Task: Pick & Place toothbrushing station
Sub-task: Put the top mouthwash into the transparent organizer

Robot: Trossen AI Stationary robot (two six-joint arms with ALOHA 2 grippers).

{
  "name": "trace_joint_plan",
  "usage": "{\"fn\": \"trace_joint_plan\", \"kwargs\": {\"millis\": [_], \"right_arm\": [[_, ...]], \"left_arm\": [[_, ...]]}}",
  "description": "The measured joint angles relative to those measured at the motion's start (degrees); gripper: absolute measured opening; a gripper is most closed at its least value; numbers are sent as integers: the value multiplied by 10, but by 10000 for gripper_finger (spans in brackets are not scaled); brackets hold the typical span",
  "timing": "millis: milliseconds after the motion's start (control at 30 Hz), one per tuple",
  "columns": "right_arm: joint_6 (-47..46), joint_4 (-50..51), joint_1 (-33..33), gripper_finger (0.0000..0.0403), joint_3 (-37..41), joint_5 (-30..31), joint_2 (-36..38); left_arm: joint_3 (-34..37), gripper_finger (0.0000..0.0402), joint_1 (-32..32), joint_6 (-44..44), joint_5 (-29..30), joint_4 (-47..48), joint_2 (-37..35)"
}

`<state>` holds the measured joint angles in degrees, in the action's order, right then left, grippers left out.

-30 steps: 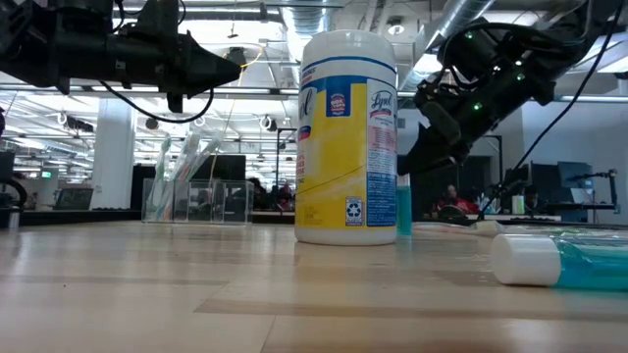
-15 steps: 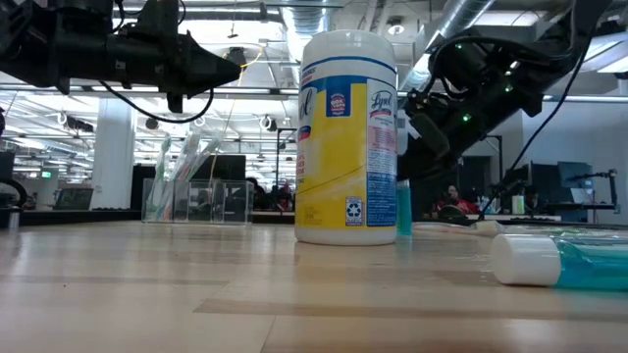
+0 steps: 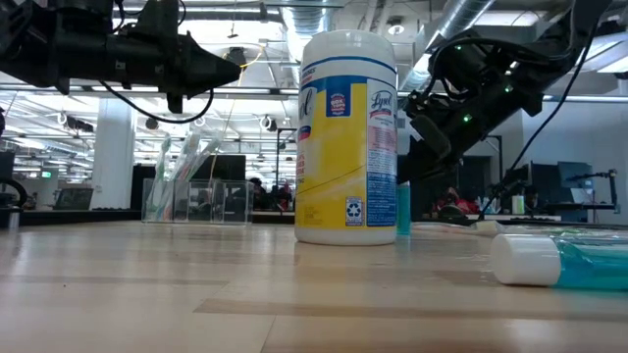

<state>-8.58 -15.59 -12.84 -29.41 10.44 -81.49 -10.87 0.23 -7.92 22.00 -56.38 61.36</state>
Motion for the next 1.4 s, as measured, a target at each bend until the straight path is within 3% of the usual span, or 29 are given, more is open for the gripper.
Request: {"fn": "trace_joint_plan", "kwargs": {"millis": [200, 467, 1067, 1400], "right_arm": [[-2, 11, 1, 86, -4, 0, 31], [3, 117, 0, 86, -70, 0, 84], [89, 246, -5, 86, -254, -28, 85], [108, 253, 1, 86, -305, -63, 70]], "left_arm": [[0, 49, 0, 0, 0, 2, 0], [0, 49, -1, -14, 0, 3, 0], [-2, 49, -3, -28, -23, 15, 6], [-84, 84, 3, -1, -34, 14, 78]]}}
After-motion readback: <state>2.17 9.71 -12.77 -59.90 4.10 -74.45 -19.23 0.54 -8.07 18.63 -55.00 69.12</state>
